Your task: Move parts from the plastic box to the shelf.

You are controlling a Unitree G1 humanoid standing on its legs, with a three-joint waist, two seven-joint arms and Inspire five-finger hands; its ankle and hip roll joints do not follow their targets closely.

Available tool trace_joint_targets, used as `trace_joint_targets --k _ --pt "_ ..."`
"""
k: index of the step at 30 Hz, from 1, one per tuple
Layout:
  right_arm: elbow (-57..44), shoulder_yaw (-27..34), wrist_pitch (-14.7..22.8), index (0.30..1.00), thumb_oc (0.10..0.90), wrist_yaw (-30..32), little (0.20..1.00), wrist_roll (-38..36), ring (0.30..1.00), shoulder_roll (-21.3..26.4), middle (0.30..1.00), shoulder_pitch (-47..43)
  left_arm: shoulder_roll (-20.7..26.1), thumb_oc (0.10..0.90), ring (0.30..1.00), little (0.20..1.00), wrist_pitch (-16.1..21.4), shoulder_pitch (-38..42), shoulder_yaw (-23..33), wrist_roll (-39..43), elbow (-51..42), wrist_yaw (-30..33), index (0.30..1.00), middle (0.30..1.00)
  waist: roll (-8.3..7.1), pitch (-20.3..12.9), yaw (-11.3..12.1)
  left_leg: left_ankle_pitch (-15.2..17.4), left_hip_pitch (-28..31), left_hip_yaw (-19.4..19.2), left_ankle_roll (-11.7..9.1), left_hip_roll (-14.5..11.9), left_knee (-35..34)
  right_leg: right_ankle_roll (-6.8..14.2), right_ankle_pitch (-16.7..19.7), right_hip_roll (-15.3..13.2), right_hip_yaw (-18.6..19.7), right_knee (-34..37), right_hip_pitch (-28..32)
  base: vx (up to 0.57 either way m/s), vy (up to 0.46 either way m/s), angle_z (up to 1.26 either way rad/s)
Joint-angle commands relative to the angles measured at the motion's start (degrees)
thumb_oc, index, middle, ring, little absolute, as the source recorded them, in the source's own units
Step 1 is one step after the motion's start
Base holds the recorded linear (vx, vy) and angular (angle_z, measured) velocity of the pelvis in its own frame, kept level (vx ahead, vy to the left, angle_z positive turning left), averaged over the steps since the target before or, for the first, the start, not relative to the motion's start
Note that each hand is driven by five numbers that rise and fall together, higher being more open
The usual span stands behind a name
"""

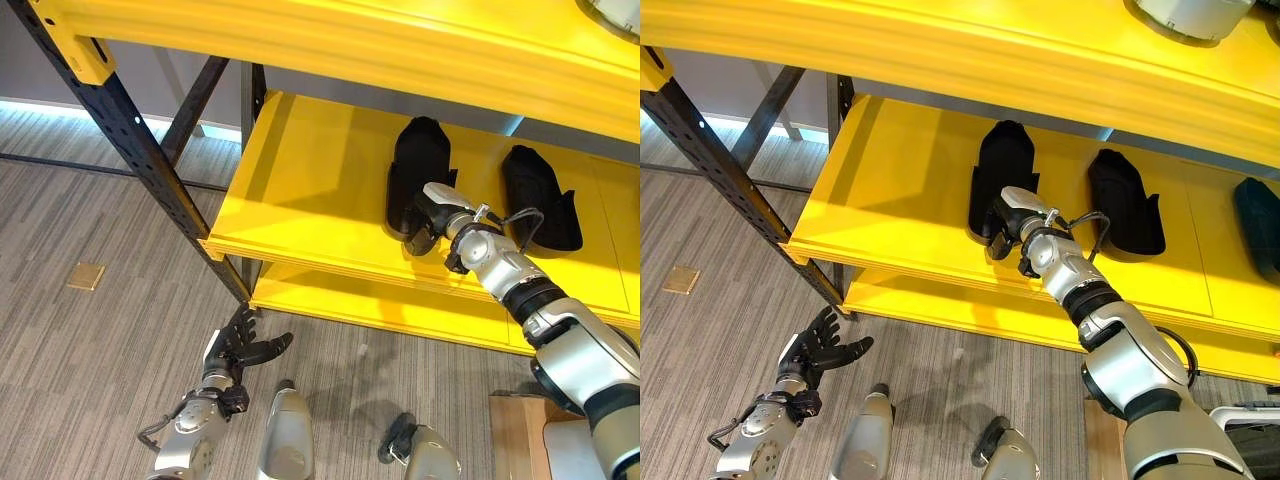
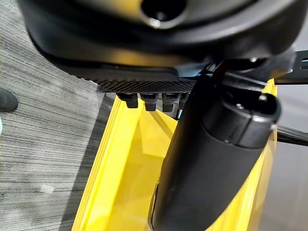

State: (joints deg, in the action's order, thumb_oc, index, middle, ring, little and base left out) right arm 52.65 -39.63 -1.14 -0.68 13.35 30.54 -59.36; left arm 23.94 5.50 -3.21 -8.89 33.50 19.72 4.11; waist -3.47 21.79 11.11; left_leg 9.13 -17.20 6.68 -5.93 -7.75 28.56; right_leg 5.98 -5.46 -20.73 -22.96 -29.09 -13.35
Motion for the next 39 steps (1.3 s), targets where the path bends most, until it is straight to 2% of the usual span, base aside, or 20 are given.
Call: trace_joint_targets --k 1,19,32,33,34,35,39 --pt "0.3 1.1 1.7 0.3 0.4 5.2 0.3 0.9 0.3 4.2 0.3 -10.3 3.7 0.9 1.0 1.0 6.1 1.5 -0.4 0.4 -6.8 -1.1 1.0 1.0 -0.32 -2.5 0.1 0.0 1.8 0.0 2.4 0.4 -0.8 1.5 1.9 1.0 5.5 -2.0 1.6 0.0 0.0 0.0" --pt "-0.4 -0.4 1.9 0.3 0.4 5.0 0.3 0.7 0.3 5.5 0.3 -12.1 3.3 0.9 1.0 1.0 6.5 1.5 0.4 1.0 -6.6 -0.1 1.0 1.0 -0.71 -1.7 -0.4 0.0 1.7 -0.1 2.4 0.3 -1.1 1.3 1.9 1.1 5.7 -2.7 1.0 0.0 0.0 0.0" --pt "0.3 0.6 1.8 0.3 0.4 4.9 0.3 -0.4 0.3 3.4 0.3 -11.5 3.1 0.9 1.0 1.0 6.4 1.3 0.9 1.1 -6.5 0.2 1.0 1.0 -0.87 -1.8 -0.4 0.2 1.9 0.2 2.5 0.3 -1.1 1.6 2.0 1.0 5.7 -3.0 1.1 0.0 0.0 0.0" --pt "0.5 0.7 1.8 0.572 0.594 5.0 0.572 -0.4 0.572 3.1 0.572 -11.4 3.2 0.9 1.0 1.0 6.4 1.3 0.8 1.0 -6.5 0.2 1.0 1.0 -0.86 -1.8 -0.4 0.3 1.9 0.2 2.5 0.3 -1.1 1.6 2.1 1.0 5.7 -3.0 1.1 0.0 0.0 0.0" --pt "0.7 0.7 1.8 0.739 0.714 4.9 0.739 -0.5 0.739 2.9 0.739 -11.3 3.3 0.9 1.0 1.0 6.4 1.3 0.8 0.9 -6.5 0.2 1.0 1.0 -0.82 -1.7 -0.4 0.4 1.9 0.2 2.5 0.3 -1.0 1.6 2.1 1.0 5.7 -3.1 1.1 0.0 0.0 0.0" --pt "1.0 0.7 1.7 1.0 0.9 4.9 1.0 -0.5 1.0 2.6 1.0 -11.3 3.3 0.9 1.0 1.0 6.4 1.4 0.9 0.9 -6.5 0.2 1.0 1.0 -0.79 -1.7 -0.4 0.4 1.9 0.3 2.5 0.3 -1.0 1.6 2.1 1.0 5.7 -3.2 1.1 0.0 0.0 0.0" --pt "1.9 0.8 1.8 1.0 0.9 4.6 1.0 -1.1 1.0 1.7 1.0 -10.9 3.3 0.9 1.0 1.0 6.3 1.5 0.9 0.9 -6.4 0.1 1.0 1.0 -0.8 -1.6 -0.2 0.3 2.0 0.3 2.6 0.4 -1.1 1.7 2.2 1.0 5.6 -3.2 1.2 0.0 0.0 0.0"
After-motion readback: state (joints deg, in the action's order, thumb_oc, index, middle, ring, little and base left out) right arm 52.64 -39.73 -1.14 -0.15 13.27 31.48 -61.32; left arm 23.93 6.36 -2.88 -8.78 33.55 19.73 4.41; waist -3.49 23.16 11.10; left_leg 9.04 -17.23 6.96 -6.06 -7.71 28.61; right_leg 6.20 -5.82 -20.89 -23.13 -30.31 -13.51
